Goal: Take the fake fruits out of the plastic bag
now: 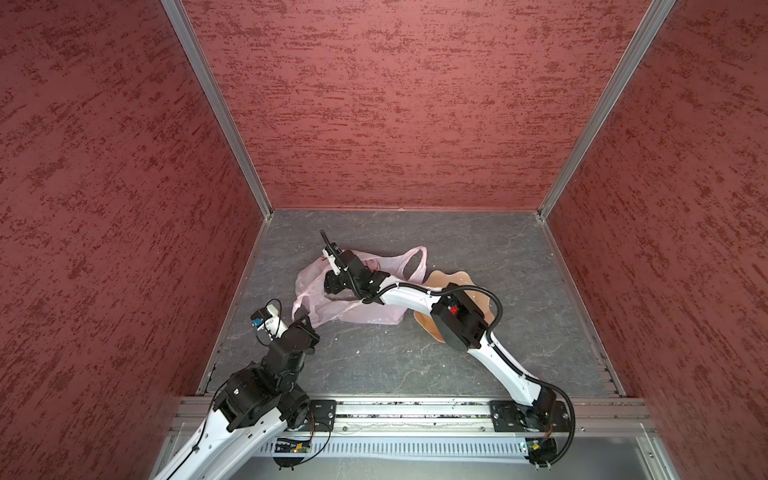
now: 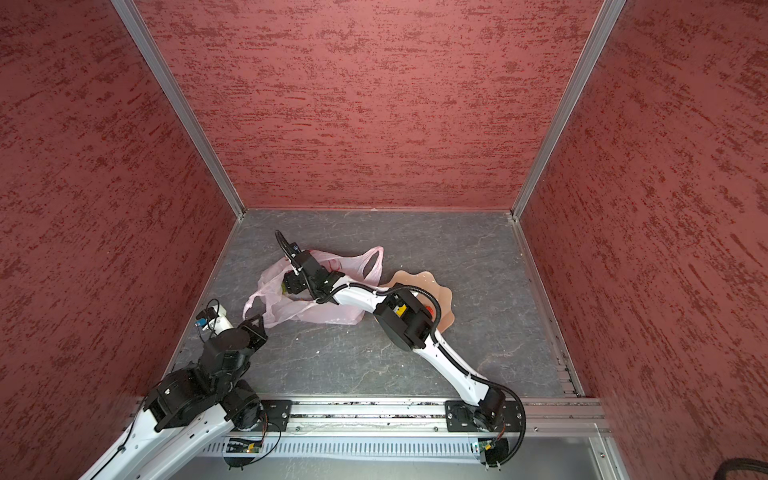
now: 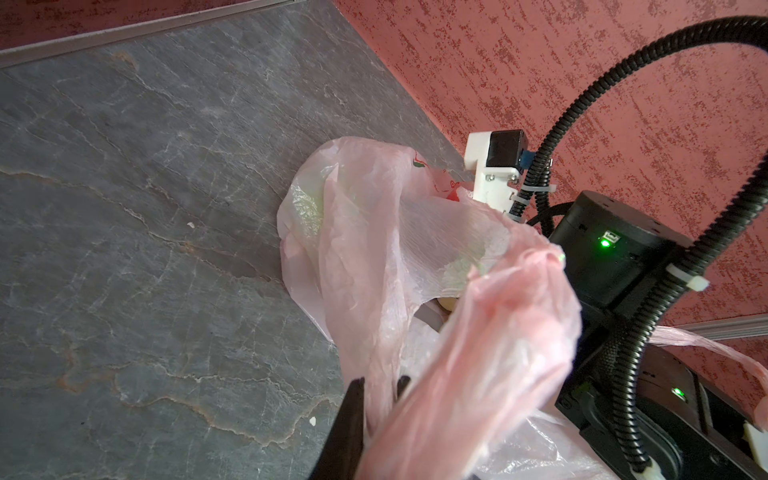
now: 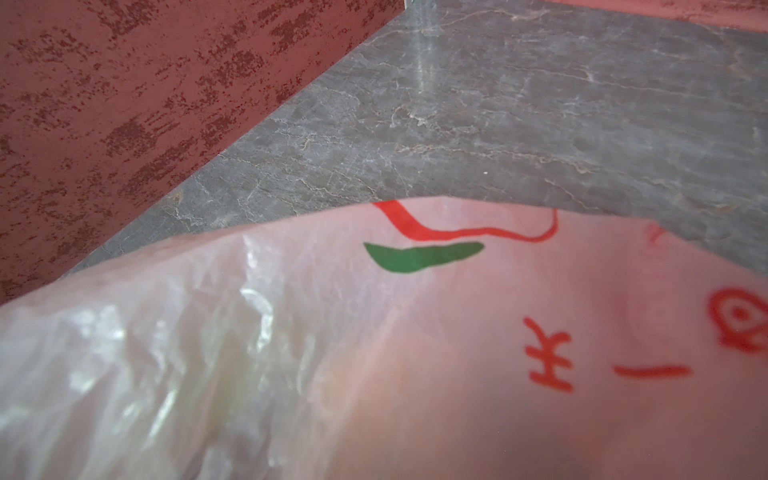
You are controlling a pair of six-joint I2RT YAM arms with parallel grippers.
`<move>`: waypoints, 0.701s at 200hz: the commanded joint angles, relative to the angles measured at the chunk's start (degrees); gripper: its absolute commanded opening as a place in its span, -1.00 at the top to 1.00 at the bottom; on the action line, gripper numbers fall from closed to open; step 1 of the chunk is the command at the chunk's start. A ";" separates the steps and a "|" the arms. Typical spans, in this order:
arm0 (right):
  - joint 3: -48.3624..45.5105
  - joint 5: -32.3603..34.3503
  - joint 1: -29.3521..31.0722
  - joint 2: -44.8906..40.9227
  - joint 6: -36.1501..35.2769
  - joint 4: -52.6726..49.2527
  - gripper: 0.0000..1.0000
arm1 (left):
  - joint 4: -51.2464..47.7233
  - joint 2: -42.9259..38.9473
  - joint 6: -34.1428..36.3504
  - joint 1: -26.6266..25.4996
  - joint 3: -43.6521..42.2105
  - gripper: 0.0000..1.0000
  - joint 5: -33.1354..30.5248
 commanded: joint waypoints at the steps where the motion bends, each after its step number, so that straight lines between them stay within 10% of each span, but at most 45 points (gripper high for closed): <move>1: 1.03 -0.73 -0.32 2.12 -0.73 -2.46 -0.49 | 2.65 0.73 2.29 0.14 0.83 0.64 -1.62; 140: 0.78 -1.26 -0.34 2.44 -1.19 -3.51 -0.19 | 5.12 1.54 4.09 0.22 -0.81 0.62 -4.36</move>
